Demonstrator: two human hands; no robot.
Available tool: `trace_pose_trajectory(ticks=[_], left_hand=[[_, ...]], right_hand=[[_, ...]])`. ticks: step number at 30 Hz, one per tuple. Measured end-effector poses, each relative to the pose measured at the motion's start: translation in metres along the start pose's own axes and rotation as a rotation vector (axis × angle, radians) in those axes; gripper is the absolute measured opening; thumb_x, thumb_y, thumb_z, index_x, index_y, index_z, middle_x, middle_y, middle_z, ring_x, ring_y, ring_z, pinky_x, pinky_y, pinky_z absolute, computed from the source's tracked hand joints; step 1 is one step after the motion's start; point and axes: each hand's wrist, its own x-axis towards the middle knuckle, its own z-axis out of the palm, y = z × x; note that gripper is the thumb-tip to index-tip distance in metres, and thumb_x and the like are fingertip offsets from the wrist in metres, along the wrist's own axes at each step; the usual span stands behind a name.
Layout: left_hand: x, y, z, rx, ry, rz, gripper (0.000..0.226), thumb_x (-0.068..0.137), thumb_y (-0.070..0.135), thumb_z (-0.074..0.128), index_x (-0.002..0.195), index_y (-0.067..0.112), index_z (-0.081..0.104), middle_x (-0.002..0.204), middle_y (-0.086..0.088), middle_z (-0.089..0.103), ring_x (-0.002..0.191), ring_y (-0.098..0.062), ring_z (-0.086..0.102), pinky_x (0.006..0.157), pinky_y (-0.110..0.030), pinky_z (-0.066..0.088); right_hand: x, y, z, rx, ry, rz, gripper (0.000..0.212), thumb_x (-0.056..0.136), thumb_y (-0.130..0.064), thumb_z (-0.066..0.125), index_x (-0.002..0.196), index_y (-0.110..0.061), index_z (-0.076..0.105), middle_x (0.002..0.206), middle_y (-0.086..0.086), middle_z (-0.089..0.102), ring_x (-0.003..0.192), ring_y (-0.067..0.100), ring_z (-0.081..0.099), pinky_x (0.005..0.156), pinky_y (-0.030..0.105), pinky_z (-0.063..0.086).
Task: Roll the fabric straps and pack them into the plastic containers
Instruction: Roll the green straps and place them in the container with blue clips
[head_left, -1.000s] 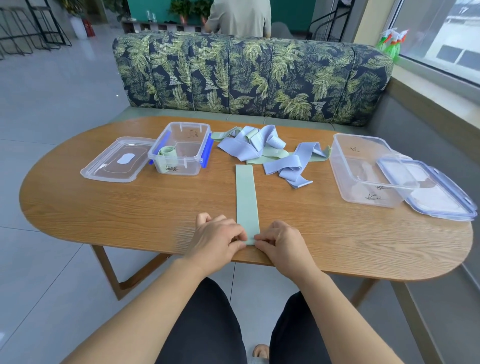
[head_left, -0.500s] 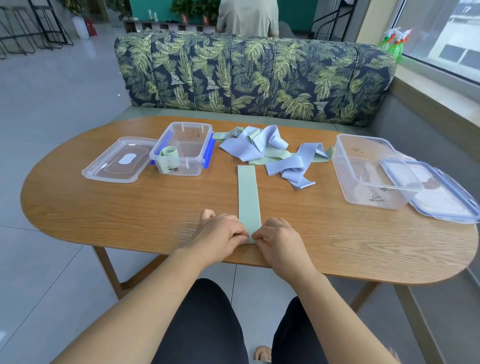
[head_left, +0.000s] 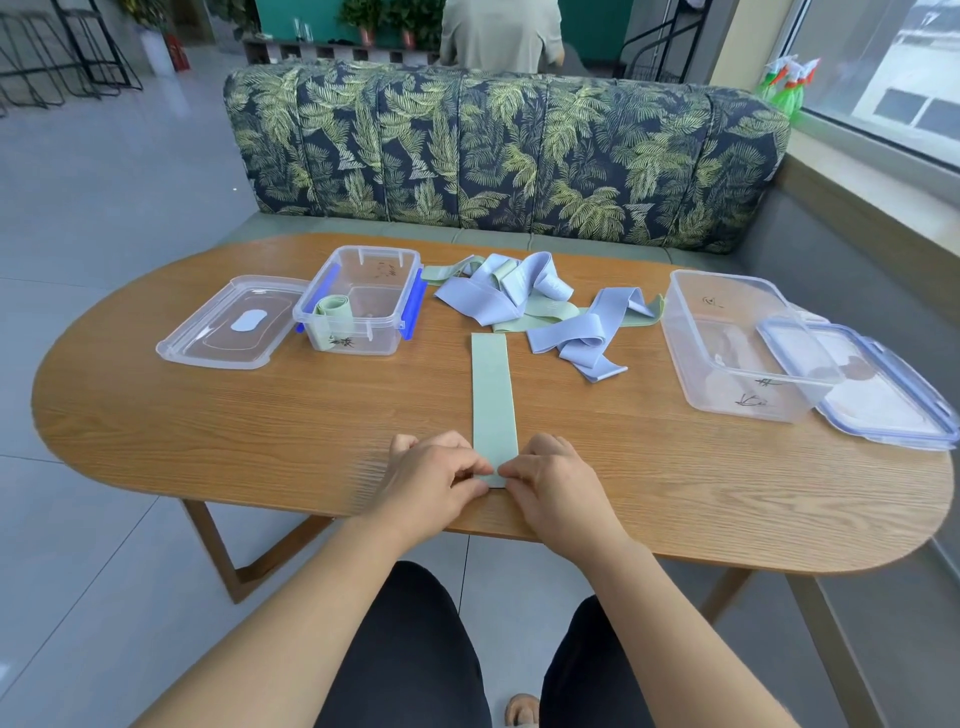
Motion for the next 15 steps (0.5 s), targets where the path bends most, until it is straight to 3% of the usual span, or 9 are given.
trace_pose_trajectory(ticks=[5, 15], left_hand=[[0.0004, 0.0002, 0.0008, -0.052, -0.031, -0.036, 0.017, 0.091, 0.034, 0.064, 0.106, 0.034, 0.072, 0.097, 0.018, 0.058, 0.098, -0.019, 0.041, 0.085, -0.025, 0.032], [0.0013, 0.0047, 0.0034, -0.14, -0.051, -0.068, 0.014, 0.089, 0.021, 0.067, 0.102, 0.022, 0.074, 0.096, 0.011, 0.06, 0.093, -0.011, 0.057, 0.086, -0.028, 0.046]], right_hand=[[-0.0022, -0.0006, 0.0009, 0.037, -0.014, 0.047, 0.025, 0.092, -0.012, 0.057, 0.112, -0.017, 0.071, 0.1, -0.001, 0.056, 0.103, 0.018, 0.051, 0.081, 0.03, 0.045], [0.0006, -0.0032, -0.0041, 0.042, -0.071, 0.101, 0.024, 0.093, -0.011, 0.054, 0.11, -0.016, 0.071, 0.101, 0.0, 0.058, 0.101, 0.017, 0.054, 0.081, 0.028, 0.045]])
